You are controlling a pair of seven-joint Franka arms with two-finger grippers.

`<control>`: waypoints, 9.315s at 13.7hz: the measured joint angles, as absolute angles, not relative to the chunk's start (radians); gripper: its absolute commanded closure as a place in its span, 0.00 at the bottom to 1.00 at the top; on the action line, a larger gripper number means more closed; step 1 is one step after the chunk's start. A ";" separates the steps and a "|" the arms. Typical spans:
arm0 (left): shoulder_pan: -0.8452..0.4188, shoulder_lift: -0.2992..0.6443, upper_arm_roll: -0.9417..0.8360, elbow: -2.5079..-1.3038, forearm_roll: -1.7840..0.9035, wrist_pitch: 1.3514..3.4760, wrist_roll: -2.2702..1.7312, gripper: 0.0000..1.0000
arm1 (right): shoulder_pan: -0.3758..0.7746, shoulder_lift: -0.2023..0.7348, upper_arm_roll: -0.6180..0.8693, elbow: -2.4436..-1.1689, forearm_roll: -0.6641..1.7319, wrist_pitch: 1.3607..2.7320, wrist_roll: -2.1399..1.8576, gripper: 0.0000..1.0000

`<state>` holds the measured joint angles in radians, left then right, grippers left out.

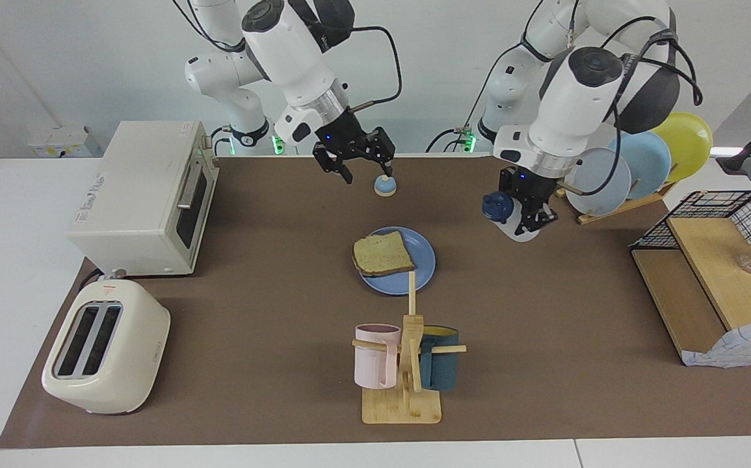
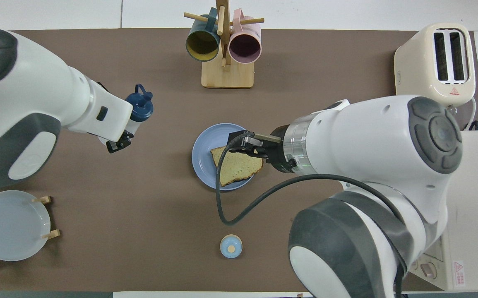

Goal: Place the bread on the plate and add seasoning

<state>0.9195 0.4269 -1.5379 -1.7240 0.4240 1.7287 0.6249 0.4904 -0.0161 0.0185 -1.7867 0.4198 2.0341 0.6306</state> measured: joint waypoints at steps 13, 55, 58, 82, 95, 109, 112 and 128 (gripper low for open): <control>0.925 0.425 -1.645 -1.830 0.417 1.731 0.575 1.00 | 0.571 0.014 0.040 -1.717 0.437 2.173 0.852 0.56; 0.925 0.426 -1.649 -1.816 0.380 1.736 0.619 1.00 | 0.568 0.083 0.034 -1.718 0.615 2.278 0.871 1.00; 0.925 0.426 -1.649 -1.814 0.379 1.736 0.619 1.00 | 0.565 0.083 0.034 -1.716 0.615 2.278 0.871 1.00; 0.925 0.427 -1.650 -1.829 0.389 1.723 0.609 1.00 | 0.313 0.037 0.013 -1.780 0.346 2.058 0.563 0.00; 0.557 0.412 -1.399 -1.848 0.677 1.687 0.520 1.00 | 0.050 -0.109 -0.039 -1.736 0.017 1.574 0.109 0.00; -0.384 0.446 -0.518 -1.660 0.805 1.509 0.491 1.00 | -0.002 -0.064 -0.033 -1.712 0.016 1.552 0.055 0.00; -0.393 0.456 -0.502 -1.659 0.861 1.473 0.491 1.00 | -0.053 -0.059 0.011 -1.710 0.016 1.552 0.055 0.00; -0.566 0.621 -0.462 -1.600 1.181 1.278 0.482 1.00 | -0.050 -0.071 -0.005 -1.699 0.016 1.527 0.055 0.00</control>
